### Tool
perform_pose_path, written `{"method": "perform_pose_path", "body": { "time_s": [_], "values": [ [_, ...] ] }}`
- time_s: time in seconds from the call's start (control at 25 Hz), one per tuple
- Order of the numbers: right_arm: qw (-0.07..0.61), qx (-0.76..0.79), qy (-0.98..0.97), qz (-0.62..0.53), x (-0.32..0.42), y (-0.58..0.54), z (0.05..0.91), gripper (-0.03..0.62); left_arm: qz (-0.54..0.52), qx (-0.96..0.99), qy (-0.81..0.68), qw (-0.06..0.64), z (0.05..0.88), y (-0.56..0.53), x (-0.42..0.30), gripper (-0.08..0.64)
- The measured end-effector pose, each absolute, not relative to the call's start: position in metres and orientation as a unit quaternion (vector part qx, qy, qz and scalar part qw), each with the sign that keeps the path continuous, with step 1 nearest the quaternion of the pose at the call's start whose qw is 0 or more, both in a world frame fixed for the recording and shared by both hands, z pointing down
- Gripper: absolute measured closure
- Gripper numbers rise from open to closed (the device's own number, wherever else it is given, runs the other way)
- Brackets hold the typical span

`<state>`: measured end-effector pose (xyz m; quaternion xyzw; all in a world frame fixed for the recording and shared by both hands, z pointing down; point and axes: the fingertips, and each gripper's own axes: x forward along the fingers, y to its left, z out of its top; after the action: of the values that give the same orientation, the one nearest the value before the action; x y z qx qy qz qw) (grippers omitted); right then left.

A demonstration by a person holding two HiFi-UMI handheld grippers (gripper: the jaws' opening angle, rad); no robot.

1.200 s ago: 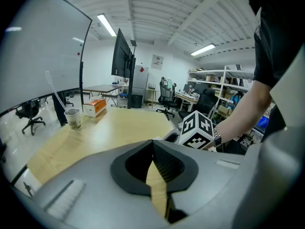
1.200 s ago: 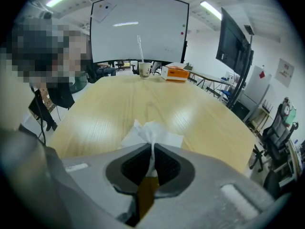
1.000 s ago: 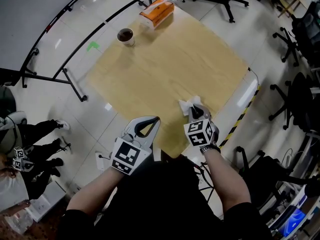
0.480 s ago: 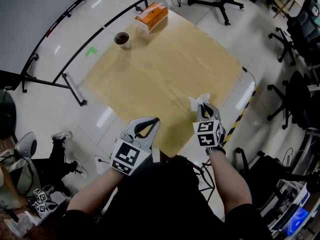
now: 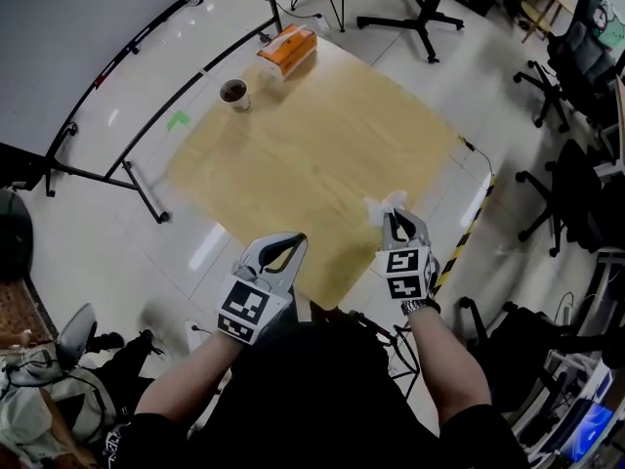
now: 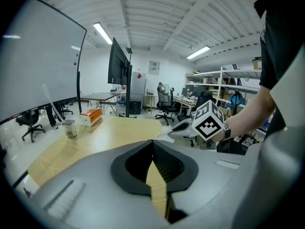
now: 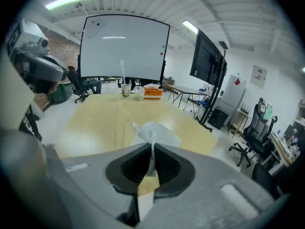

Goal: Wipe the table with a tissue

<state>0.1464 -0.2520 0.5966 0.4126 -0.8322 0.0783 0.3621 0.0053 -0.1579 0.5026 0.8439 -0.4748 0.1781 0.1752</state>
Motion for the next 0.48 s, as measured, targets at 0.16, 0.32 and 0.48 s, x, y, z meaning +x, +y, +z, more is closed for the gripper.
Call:
{"method": "perform_pose_path", "body": {
  "time_s": [0.16, 0.32, 0.48],
  "values": [
    [0.347, 0.414, -0.839, 0.072, 0.15, -0.245, 0.579, 0.592, 0.172, 0.842, -0.483, 0.169, 0.495, -0.153, 0.008, 0.543],
    [0.329, 0.414, -0.846, 0.069, 0.149, -0.236, 0.563, 0.592, 0.164, 0.838, -0.493, 0.165, 0.481, -0.15, 0.009, 0.543],
    [0.314, 0.411, -0.853, 0.064, 0.147, -0.222, 0.545, 0.592, 0.16, 0.836, -0.502, 0.153, 0.477, -0.141, 0.003, 0.543]
  ]
}}
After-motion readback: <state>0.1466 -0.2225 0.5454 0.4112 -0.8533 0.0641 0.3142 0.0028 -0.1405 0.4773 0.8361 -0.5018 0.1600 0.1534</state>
